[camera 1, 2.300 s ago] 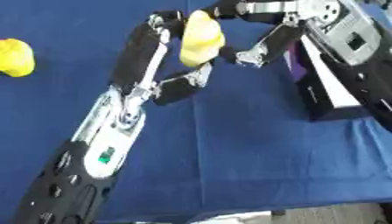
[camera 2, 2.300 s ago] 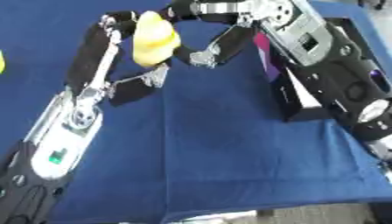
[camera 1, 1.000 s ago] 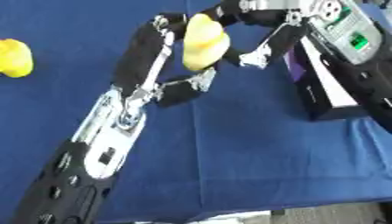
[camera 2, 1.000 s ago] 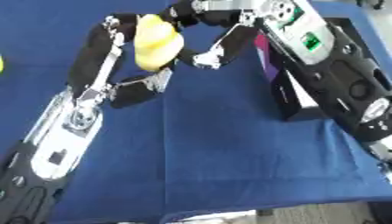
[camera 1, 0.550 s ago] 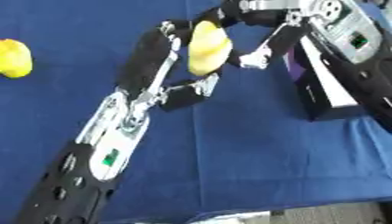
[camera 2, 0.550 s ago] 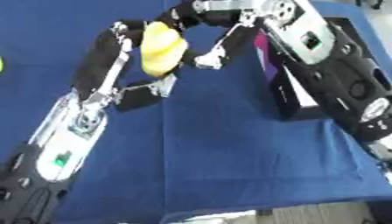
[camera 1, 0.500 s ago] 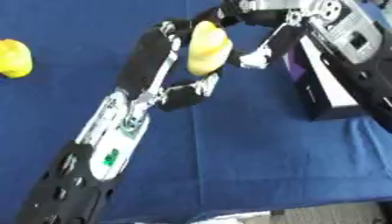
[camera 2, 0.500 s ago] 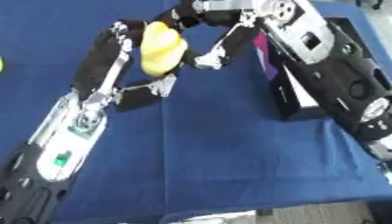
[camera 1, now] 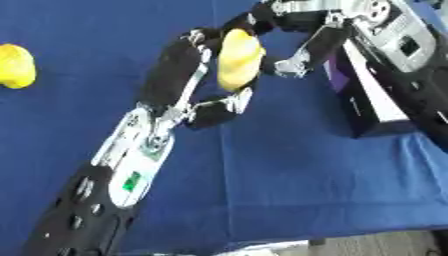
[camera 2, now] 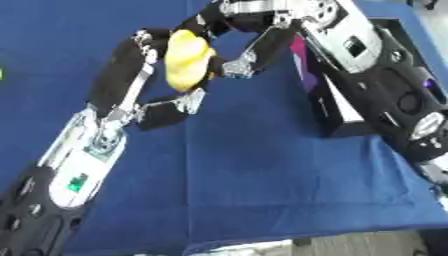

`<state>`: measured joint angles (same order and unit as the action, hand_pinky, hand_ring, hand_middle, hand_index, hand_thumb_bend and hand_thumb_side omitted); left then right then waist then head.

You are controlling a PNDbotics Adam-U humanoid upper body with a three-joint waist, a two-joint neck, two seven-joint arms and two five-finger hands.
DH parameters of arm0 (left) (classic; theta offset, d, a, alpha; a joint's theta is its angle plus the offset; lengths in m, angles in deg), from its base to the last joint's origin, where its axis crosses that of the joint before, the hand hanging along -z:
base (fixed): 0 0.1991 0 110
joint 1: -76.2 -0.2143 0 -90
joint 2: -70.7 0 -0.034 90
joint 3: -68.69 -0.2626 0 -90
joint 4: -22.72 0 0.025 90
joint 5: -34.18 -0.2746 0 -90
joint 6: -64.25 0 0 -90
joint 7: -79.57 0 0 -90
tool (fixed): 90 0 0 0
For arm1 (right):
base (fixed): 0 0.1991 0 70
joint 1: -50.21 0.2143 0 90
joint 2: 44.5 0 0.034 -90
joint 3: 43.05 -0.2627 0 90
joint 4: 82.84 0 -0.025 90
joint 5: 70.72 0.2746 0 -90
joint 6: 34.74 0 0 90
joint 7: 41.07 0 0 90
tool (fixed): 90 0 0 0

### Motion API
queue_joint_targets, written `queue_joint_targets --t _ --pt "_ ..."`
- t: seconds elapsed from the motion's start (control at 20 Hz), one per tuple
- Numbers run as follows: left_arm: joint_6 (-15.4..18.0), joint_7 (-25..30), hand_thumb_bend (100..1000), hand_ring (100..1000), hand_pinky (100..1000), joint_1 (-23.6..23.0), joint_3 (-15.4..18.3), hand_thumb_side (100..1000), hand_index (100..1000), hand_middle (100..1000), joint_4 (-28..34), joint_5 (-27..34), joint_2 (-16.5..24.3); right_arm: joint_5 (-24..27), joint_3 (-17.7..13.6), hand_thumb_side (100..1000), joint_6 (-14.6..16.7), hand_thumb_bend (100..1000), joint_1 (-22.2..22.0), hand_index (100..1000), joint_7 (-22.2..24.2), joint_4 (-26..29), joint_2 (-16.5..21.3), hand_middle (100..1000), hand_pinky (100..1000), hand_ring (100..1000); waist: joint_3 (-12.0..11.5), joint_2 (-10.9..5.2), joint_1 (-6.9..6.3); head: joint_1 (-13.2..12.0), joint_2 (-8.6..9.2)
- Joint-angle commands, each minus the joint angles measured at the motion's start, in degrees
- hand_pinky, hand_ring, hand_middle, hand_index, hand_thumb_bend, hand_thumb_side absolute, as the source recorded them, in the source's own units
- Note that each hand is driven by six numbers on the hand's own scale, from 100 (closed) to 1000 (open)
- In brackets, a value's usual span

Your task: Pick up the objects with one hand, pass them to the other hand, and then place them into the box on the other side of the table.

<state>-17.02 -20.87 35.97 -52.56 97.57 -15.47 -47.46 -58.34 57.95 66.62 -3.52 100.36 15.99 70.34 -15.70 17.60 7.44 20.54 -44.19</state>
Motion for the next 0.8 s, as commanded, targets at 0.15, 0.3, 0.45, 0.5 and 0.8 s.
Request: queue_joint_targets --t 0.15,0.3,0.45,0.5,0.8 --pt "-2.0 -1.9 244 550 720 1.1 -0.2 324 629 513 -1.4 -2.4 -3.1 2.4 2.1 316 -0.7 100 0.7 564 0.5 4.3 -1.4 490 735 1000 0.3 -0.44 0.11 0.2 0.07" --pt "-3.9 -4.2 338 554 721 1.1 0.1 374 650 522 -1.7 -3.2 -3.1 2.5 1.9 311 -0.8 100 0.6 552 0.5 4.2 -1.3 481 724 1000 0.4 -0.49 0.07 0.2 0.07" --pt "-5.5 -7.0 432 562 722 1.1 0.2 423 669 535 -1.5 -3.3 -3.1 2.7 1.7 313 -0.7 100 0.5 543 0.5 4.2 -1.3 475 717 1000 0.4 -0.52 0.07 0.2 0.07" --pt "-5.9 -8.0 465 566 722 1.1 0.2 439 677 540 -1.4 -3.3 -3.1 2.7 1.6 313 -0.6 100 0.5 539 0.5 4.1 -1.2 473 716 1000 0.4 -0.53 0.08 0.2 0.07" --pt "-6.9 -12.6 567 607 732 1.2 0.2 527 742 595 -1.3 -3.2 -3.0 3.0 1.7 308 -0.1 100 0.3 537 0.5 4.3 -1.1 472 716 1000 0.3 -0.48 0.08 0.0 0.07"
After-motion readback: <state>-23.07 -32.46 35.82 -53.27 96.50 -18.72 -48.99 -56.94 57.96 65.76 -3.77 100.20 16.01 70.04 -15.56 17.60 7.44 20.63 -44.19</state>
